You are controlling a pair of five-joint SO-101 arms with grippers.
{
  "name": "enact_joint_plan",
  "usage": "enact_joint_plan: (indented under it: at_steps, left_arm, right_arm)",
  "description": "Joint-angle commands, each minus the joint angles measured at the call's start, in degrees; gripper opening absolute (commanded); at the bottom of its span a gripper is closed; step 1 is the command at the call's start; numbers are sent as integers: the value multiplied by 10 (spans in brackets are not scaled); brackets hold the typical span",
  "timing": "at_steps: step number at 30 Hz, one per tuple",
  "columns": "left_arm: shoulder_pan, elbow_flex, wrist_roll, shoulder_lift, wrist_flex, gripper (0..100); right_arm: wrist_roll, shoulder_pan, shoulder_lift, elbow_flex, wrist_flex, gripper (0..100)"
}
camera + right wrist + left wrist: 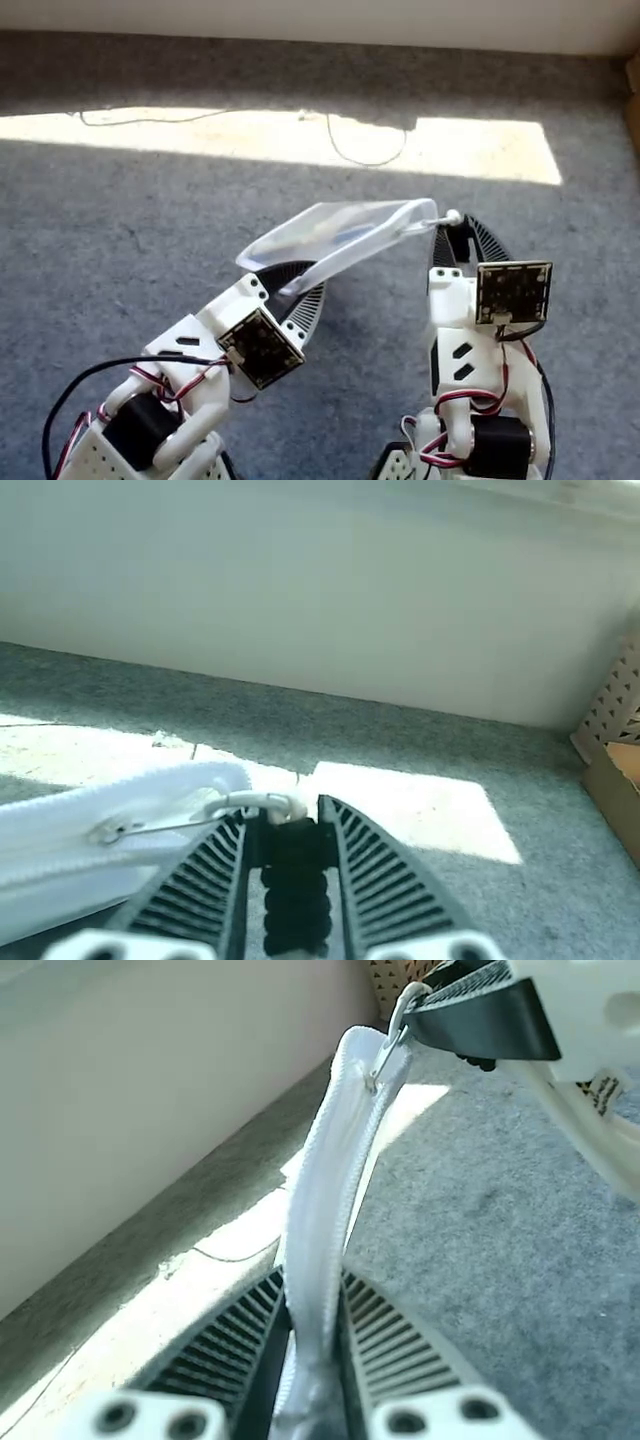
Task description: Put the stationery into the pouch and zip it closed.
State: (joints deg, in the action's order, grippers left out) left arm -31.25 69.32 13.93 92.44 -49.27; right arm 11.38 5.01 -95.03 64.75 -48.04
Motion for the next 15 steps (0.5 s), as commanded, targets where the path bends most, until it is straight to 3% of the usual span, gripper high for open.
enact_joint_plan:
  at_steps: [1, 7, 15]
  left_arm:
    - [58, -60, 0, 16, -22, 5]
    - [59, -84, -1, 20, -52, 5]
    - [64, -96, -8, 131, -108, 5]
  right_arm:
    - [-5, 58, 3, -22, 28, 7]
    - [-5, 58, 3, -22, 28, 7]
    - [-5, 61, 4, -22, 28, 7]
